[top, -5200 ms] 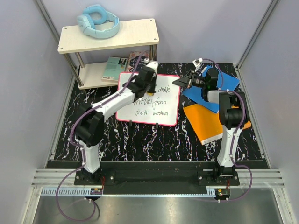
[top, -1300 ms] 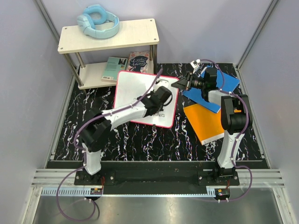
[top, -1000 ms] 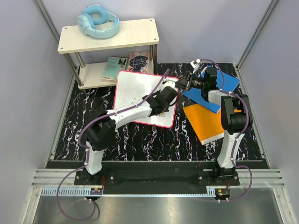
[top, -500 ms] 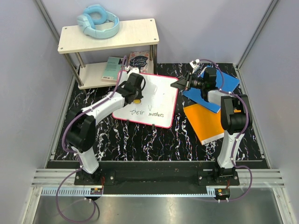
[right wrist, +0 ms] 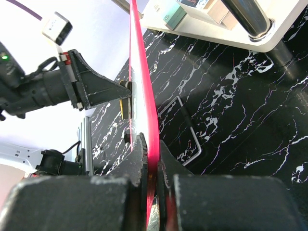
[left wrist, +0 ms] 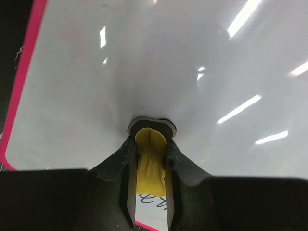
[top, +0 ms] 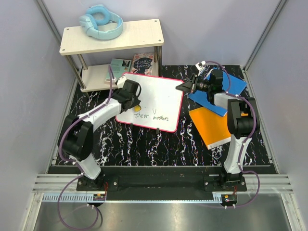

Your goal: Erase the whiteboard

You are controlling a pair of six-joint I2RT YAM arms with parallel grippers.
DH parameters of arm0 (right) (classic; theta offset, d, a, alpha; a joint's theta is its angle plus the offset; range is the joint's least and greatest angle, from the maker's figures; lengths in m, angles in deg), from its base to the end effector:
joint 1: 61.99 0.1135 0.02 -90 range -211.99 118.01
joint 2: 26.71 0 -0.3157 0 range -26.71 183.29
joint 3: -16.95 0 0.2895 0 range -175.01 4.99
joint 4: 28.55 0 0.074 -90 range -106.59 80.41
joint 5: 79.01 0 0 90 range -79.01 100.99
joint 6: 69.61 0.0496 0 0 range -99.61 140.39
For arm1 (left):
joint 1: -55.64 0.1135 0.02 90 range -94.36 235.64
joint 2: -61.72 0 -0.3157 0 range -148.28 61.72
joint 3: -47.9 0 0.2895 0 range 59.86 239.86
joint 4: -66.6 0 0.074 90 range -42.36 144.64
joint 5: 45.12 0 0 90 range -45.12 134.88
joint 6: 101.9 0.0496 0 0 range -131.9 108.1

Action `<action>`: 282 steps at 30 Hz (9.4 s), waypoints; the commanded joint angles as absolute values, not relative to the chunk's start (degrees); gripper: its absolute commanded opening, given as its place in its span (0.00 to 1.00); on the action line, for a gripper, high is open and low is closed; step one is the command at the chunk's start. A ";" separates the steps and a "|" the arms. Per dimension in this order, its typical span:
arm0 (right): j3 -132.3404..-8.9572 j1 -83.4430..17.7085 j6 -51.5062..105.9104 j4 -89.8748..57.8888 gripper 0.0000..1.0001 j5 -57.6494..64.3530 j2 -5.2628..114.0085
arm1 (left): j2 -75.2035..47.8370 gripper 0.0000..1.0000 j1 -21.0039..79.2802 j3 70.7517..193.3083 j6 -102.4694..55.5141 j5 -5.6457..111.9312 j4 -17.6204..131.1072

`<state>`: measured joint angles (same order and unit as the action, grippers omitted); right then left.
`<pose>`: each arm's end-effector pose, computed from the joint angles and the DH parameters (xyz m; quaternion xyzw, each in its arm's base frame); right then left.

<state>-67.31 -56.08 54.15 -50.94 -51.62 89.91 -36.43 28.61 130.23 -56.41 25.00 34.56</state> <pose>0.4942 0.0954 0.2240 -0.1668 0.7155 0.5607 0.3818 0.3856 -0.1778 0.2576 -0.2010 0.8990 -0.0763 0.3815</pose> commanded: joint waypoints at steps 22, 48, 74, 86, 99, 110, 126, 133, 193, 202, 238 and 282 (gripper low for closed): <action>-66.03 -52.24 45.44 -52.53 0.00 -58.70 87.46 | -50.77 0.00 12.68 135.61 -43.19 26.95 39.87; -65.68 -52.33 45.17 -52.62 0.00 -58.35 87.02 | -40.23 0.00 23.89 123.58 -60.41 8.49 30.30; -65.42 -52.24 45.08 -52.62 0.00 -58.35 86.50 | -47.96 0.00 13.20 125.33 -57.60 17.28 40.05; -65.42 -52.15 45.08 -52.80 0.00 -58.53 86.67 | -52.70 0.00 6.77 136.93 -54.00 19.39 45.06; -65.50 -52.06 45.17 -52.80 0.00 -58.53 86.76 | -50.43 0.00 6.68 137.30 -49.17 14.22 47.35; -65.59 -51.97 45.35 -52.89 0.00 -58.62 86.93 | -41.73 0.00 14.50 130.09 -45.48 15.34 46.82; -65.68 -51.89 45.26 -52.62 0.00 -58.53 86.67 | -29.25 0.27 14.07 118.57 -44.40 35.22 32.42; -65.68 -51.89 45.17 -52.45 0.00 -58.44 86.67 | -31.35 0.42 13.01 119.01 -47.05 37.14 21.59; -66.12 -51.10 45.26 -52.36 0.00 -58.97 87.20 | -31.69 0.00 25.58 119.54 -44.14 18.15 46.55; -66.12 -51.10 45.17 -52.36 0.00 -58.88 87.02 | -32.41 0.00 19.08 113.21 -51.79 20.36 49.37; -65.77 -50.83 45.44 -52.98 0.00 -59.06 86.85 | -27.49 0.00 22.16 110.57 -58.76 11.58 50.75; -65.94 -50.83 45.44 -52.89 0.00 -58.97 87.02 | -45.26 0.00 -0.70 132.29 -42.84 13.69 55.34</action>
